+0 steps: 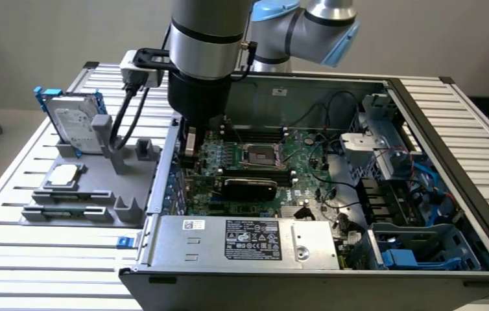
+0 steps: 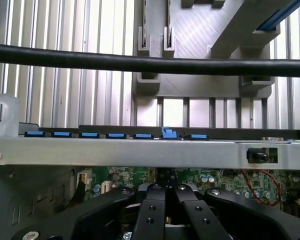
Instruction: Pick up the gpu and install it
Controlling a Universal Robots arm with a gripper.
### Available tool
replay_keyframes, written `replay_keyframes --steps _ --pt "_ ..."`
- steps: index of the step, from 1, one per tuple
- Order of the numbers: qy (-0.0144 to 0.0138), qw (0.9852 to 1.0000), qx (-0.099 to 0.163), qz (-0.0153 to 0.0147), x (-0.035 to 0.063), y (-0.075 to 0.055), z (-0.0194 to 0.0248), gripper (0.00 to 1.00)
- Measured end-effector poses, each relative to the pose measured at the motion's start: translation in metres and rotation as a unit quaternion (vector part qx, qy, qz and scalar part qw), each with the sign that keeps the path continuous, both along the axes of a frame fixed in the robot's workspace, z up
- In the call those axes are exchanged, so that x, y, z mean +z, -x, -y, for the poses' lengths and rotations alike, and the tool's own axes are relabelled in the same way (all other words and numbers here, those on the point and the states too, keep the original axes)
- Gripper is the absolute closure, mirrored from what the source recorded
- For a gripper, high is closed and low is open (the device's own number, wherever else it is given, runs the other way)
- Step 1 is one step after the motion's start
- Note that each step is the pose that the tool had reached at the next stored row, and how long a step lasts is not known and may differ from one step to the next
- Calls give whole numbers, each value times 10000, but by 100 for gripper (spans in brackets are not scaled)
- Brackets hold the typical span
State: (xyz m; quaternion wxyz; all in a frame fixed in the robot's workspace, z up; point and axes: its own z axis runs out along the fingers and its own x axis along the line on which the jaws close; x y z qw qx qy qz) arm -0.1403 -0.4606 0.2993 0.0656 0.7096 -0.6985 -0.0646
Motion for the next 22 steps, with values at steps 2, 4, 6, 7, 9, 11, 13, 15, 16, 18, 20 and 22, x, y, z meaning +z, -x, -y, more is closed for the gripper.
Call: replay_keyframes --steps 2,4,6,7,9,11,13,15,16,18,20,22 --pt "-1 10000 -2 1 -1 -4 -8 89" --pt "-2 10000 -8 1 -2 -6 -18 89" --pt "0 10000 -10 -7 -1 -5 -18 89" --pt "2 10000 -10 -17 2 -5 -18 89" --pt "0 10000 -12 -51 22 -4 -15 89" --pt "3 10000 -12 -82 70 -7 -10 89" --pt "6 9999 -11 -117 108 -16 -5 89" --pt "16 9999 -11 -139 117 -21 4 89" --pt "30 9999 -11 -144 117 -21 9 89" --pt "67 9999 -12 -147 117 -20 22 89" --pt "110 9998 -12 -147 112 -21 31 89" --pt "156 9998 -12 -147 102 -22 38 89"
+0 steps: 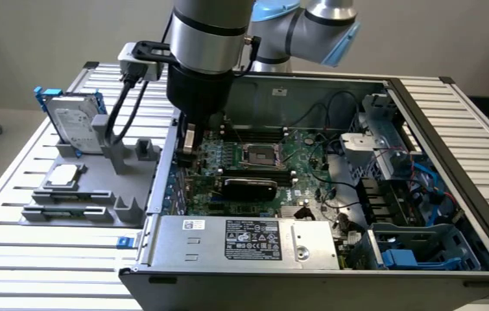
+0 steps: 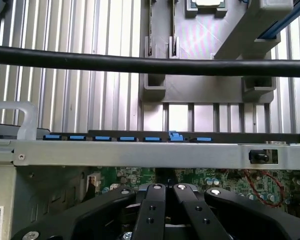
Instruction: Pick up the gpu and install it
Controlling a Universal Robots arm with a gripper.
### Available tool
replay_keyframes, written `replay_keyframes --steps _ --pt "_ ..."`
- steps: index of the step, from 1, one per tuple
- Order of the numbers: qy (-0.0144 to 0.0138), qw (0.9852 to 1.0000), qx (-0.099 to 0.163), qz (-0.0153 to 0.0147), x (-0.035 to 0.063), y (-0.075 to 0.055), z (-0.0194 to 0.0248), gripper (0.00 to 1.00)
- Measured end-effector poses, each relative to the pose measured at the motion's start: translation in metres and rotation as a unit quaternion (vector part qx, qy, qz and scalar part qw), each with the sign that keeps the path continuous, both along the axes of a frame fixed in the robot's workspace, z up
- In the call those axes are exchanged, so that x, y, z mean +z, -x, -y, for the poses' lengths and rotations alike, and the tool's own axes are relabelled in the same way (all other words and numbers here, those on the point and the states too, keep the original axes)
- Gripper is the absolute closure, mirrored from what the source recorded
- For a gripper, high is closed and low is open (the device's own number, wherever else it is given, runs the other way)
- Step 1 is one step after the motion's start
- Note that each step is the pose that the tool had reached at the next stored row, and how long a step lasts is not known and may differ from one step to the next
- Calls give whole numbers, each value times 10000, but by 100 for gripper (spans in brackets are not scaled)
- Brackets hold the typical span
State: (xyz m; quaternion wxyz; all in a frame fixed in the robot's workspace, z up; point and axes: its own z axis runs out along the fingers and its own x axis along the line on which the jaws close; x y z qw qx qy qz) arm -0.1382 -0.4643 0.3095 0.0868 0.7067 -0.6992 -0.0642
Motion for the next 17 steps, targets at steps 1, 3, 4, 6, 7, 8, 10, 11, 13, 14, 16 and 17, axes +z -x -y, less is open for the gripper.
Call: replay_keyframes --steps 1,3,4,6,7,8,10,11,13,14,16,17 --pt "23 10000 0 0 -8 0 2 89" --pt "60 10000 -1 0 -24 1 5 89" --pt "76 10000 -1 0 -34 1 5 89" --pt "102 9999 0 0 -56 0 5 89" --pt "112 9999 0 0 -67 0 5 89" --pt "116 9999 0 0 -74 0 5 89" --pt "118 9999 -1 -1 -74 -5 6 89" --pt "117 9999 -1 0 -75 -13 5 89" --pt "116 9999 -1 0 -76 -34 5 89" --pt "116 9999 -1 0 -76 -40 5 89" --pt "116 9999 -1 0 -76 -41 6 89" --pt "117 9999 -1 0 -76 -41 5 89"
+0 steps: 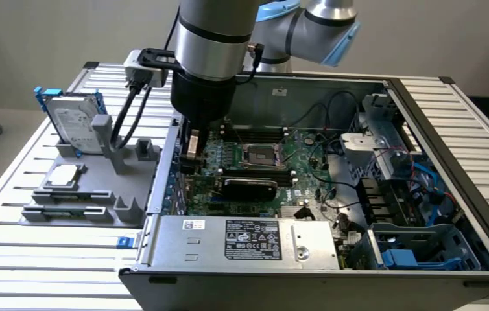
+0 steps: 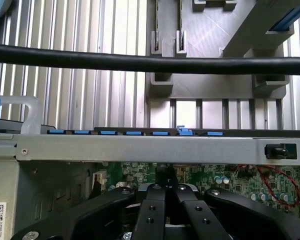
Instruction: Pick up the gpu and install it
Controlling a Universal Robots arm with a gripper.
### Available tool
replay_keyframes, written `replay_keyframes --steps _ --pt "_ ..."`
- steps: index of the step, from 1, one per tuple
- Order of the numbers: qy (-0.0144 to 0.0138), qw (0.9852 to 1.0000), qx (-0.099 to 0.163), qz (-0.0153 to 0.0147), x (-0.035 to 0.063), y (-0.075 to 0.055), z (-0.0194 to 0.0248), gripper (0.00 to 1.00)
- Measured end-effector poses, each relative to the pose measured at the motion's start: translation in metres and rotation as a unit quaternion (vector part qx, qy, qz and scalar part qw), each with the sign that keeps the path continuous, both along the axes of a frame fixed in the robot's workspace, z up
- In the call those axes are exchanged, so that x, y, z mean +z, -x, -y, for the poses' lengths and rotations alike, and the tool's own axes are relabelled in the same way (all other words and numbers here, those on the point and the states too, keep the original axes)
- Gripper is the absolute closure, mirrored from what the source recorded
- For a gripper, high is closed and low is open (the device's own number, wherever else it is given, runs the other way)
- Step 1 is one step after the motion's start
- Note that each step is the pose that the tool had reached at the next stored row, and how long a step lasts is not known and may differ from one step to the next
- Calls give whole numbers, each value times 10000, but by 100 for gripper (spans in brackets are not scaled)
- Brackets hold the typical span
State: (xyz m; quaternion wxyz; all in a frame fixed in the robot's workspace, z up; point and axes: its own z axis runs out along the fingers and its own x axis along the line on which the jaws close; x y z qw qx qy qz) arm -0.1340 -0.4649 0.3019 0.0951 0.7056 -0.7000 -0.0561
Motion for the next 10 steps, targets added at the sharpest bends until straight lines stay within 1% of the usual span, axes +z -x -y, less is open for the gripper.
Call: replay_keyframes --steps 10 --pt "2 10000 -5 -1 -20 6 0 89"
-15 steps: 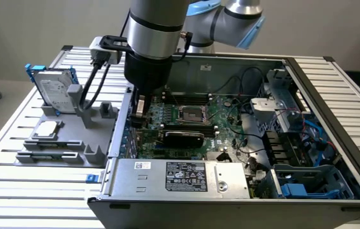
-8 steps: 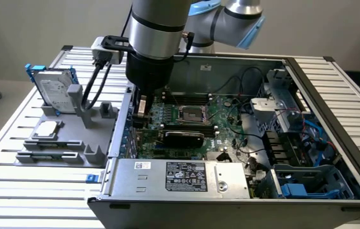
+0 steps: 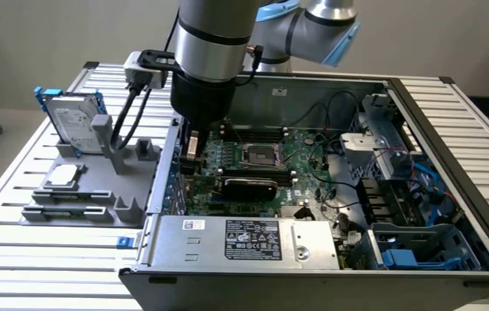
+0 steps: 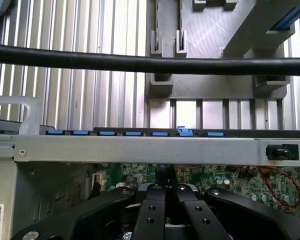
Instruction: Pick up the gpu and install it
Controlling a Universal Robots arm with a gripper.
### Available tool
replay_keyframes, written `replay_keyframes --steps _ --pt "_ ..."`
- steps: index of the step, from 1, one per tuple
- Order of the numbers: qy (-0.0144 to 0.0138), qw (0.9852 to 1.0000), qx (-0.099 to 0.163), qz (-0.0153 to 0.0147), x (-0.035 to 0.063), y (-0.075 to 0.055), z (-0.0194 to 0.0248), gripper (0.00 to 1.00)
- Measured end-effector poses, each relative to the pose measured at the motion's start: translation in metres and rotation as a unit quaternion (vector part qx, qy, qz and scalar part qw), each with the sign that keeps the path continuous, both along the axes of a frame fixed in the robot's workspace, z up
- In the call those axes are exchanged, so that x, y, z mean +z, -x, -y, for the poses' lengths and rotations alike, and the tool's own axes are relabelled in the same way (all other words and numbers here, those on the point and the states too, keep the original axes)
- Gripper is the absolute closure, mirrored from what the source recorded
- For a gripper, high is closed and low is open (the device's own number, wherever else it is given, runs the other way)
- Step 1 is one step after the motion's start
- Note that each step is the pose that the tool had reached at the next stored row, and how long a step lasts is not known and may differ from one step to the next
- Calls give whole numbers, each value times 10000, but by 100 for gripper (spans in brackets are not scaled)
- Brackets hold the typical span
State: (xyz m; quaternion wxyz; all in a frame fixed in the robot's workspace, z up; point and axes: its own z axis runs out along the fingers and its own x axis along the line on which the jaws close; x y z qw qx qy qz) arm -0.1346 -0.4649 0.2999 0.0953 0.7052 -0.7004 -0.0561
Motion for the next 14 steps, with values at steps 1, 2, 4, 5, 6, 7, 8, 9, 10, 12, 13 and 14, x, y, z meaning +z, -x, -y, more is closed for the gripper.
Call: replay_keyframes --steps 1,2,4,5,6,7,8,9,10,12,13,14 --pt "0 10000 -1 0 0 0 0 89" --pt "-1 10000 -1 1 -2 0 0 89" --pt "-1 10000 -5 0 -2 0 0 89" --pt "-2 10000 -8 1 -2 0 0 89" --pt "-2 10000 -12 1 -2 0 -1 89" --pt "-2 10000 -17 1 -2 0 -1 89" --pt "-2 10000 -23 1 -2 0 -1 89" --pt "-1 10000 -31 1 -2 0 -2 89" --pt "-1 10000 -39 1 -2 0 -5 89" --pt "-1 10000 -56 1 -3 0 -11 89" --pt "-1 10000 -65 1 -3 0 -15 89" --pt "-1 10000 -74 1 -3 0 -19 89"
